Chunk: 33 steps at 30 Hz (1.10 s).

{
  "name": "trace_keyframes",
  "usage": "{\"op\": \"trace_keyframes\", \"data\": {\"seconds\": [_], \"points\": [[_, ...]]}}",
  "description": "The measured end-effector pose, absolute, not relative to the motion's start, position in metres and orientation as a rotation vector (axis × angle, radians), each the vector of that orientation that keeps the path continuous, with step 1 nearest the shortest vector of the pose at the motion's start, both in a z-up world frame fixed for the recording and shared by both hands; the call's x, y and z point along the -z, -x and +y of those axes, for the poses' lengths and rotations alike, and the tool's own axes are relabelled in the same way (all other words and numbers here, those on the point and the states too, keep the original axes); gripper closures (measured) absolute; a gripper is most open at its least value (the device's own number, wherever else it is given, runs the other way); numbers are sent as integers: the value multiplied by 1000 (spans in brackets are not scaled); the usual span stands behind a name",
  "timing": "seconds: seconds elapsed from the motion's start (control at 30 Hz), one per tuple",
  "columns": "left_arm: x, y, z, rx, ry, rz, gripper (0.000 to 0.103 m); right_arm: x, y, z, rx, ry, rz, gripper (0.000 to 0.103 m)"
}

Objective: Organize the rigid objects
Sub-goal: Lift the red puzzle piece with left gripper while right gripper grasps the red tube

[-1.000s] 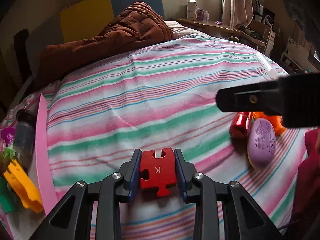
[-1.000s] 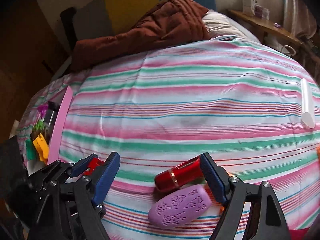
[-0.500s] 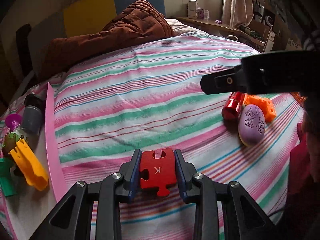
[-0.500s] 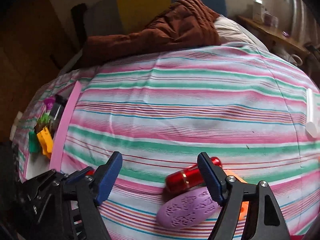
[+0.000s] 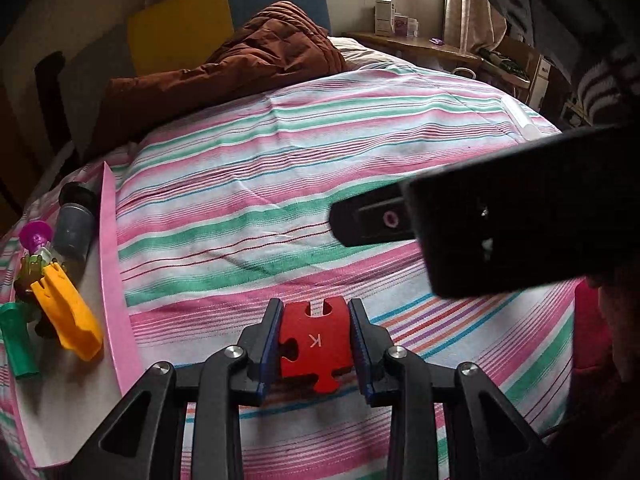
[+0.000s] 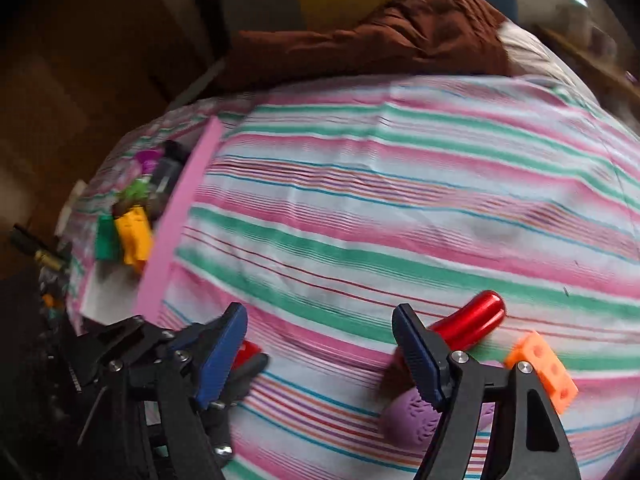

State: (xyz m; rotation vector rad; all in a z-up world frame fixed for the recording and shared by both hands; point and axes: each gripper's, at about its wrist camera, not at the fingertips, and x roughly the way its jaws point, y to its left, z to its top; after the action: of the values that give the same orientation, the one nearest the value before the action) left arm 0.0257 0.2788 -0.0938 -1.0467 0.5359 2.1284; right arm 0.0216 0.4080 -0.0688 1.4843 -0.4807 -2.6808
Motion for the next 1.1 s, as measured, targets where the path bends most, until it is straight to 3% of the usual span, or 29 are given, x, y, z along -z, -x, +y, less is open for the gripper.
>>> {"op": "trace_keyframes", "data": {"seconds": [0.4,0.73,0.83,1.1], "points": [[75,-30,263,-2150,1013,484,71,52,-33,442,2879,-1423,-608,29],[36,-39,234,-2149,942,375,71,45,-54,497,2873,-1292,-1073,29],[30,-37,224,-2157,942,343,71,49,-51,494,2867,-1349,-1058,34],[13,-31,194,-2199,934,253,71,78,-29,476,2808,-1640,-853,34]]}}
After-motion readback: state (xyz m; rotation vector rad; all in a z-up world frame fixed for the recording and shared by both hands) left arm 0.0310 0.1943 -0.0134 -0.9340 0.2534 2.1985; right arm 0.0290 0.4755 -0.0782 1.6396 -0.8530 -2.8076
